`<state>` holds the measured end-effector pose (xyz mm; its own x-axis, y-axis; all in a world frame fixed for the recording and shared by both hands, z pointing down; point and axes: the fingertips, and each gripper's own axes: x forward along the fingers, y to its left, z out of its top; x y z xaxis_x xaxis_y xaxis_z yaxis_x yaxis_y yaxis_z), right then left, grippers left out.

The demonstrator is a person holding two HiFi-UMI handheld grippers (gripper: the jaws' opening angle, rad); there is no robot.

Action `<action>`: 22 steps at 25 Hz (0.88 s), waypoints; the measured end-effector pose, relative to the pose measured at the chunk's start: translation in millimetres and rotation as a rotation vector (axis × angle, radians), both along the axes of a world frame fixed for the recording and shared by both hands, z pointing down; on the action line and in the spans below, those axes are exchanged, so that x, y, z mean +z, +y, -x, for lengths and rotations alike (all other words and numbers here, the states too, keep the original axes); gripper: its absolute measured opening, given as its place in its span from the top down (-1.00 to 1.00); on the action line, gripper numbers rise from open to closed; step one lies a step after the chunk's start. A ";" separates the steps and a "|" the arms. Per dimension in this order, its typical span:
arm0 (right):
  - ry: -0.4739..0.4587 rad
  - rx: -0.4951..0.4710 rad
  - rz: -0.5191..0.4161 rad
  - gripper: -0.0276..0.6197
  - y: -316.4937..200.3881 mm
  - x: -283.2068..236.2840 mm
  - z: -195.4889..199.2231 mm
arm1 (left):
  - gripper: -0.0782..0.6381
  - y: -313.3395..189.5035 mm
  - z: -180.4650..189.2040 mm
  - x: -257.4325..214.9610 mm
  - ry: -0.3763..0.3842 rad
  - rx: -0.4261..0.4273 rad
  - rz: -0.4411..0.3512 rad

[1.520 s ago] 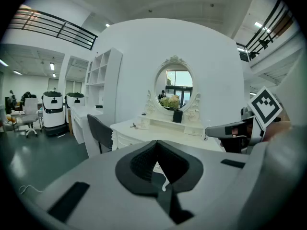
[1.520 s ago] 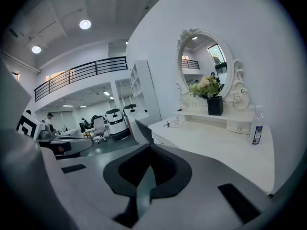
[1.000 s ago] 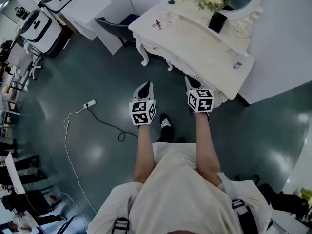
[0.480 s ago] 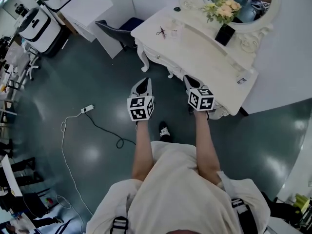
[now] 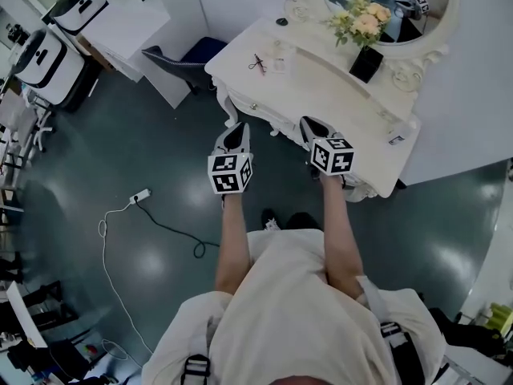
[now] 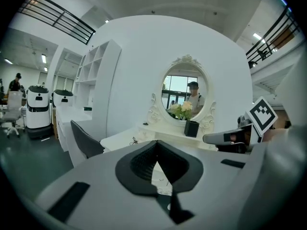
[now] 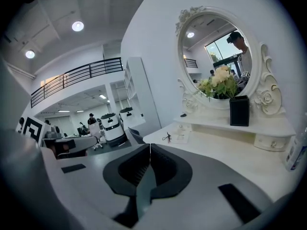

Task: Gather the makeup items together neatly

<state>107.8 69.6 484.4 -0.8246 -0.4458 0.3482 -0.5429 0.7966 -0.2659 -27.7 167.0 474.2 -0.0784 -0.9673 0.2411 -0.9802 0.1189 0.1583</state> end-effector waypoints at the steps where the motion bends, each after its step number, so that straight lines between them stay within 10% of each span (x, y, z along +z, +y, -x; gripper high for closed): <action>1: 0.001 0.005 0.003 0.79 -2.4 1.4 1.9 | 0.74 -1.9 4.1 0.6 0.004 0.001 0.001; 22: 0.046 -0.027 0.034 0.79 -70.8 24.2 89.1 | 0.74 -51.9 94.2 21.8 0.026 -0.029 0.038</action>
